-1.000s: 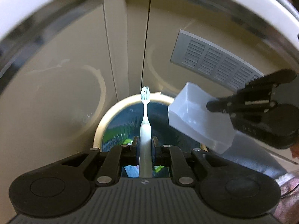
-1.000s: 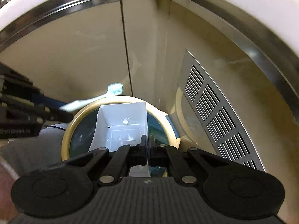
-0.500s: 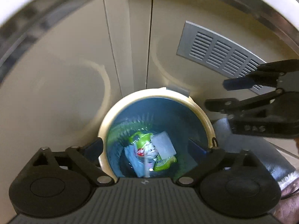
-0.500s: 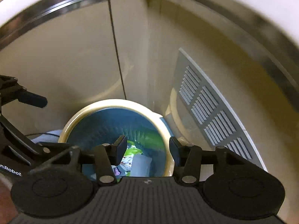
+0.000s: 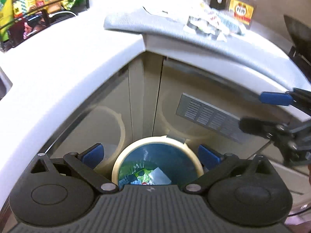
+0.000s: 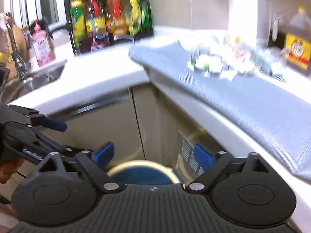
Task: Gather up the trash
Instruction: 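Raise both tools back up to the trash on the grey mat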
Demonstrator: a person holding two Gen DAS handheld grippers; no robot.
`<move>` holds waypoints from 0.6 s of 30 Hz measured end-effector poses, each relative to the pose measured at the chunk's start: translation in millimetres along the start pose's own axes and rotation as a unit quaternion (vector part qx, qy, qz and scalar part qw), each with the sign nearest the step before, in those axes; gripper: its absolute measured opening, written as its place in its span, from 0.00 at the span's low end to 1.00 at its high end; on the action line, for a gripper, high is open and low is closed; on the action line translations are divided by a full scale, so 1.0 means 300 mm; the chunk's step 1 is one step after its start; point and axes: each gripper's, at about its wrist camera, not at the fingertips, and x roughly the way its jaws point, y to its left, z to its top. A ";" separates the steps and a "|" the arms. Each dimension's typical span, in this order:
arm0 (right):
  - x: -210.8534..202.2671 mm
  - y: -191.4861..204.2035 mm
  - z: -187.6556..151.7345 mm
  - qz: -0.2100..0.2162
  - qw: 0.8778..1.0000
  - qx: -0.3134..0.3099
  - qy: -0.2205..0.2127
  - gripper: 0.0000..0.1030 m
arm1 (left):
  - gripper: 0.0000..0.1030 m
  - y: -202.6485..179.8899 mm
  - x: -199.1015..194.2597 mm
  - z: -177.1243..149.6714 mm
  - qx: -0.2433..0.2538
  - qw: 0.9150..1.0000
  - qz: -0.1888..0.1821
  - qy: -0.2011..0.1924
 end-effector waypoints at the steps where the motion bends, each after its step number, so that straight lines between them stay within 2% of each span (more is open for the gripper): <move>1: -0.027 0.008 0.001 -0.005 1.000 -0.002 -0.011 0.94 | 1.00 -0.003 -0.016 0.005 -0.004 1.000 0.003 -0.001; 4: -0.100 0.027 0.007 -0.020 0.999 -0.010 -0.040 1.00 | 1.00 -0.007 -0.058 0.013 -0.014 1.000 0.010 -0.003; 9: -0.165 0.054 -0.003 -0.029 0.997 -0.025 -0.072 1.00 | 1.00 -0.004 -0.084 0.007 -0.026 1.000 0.008 -0.007; 18: -0.144 0.098 -0.020 -0.016 0.998 -0.024 -0.056 1.00 | 1.00 0.000 -0.098 -0.023 -0.028 0.999 0.021 -0.012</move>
